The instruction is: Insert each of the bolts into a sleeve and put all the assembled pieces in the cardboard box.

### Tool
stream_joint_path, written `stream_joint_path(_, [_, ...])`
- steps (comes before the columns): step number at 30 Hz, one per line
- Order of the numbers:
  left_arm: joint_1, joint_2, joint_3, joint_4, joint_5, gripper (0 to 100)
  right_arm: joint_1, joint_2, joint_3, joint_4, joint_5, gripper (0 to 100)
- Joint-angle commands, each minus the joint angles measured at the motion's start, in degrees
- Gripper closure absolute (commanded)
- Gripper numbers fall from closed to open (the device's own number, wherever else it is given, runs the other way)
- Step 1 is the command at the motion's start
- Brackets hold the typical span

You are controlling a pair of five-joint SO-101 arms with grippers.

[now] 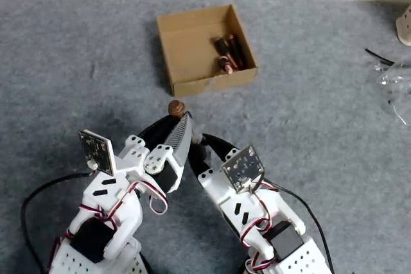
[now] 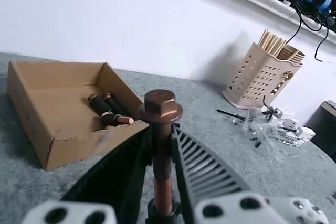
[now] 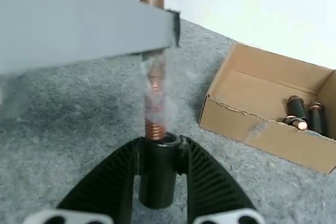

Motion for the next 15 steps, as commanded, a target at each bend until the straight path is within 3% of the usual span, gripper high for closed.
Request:
stream_joint_path(1, [0.6,0.1,-0.3,-1.2,-0.4,99,-0.5,-1.2,-3.4,0.0,0.6,99.4])
stream_joint_path(15, [0.9,0.1,1.1,-1.0,3.6,99,-0.5,-1.2,-3.4,0.1,0.6,99.4])
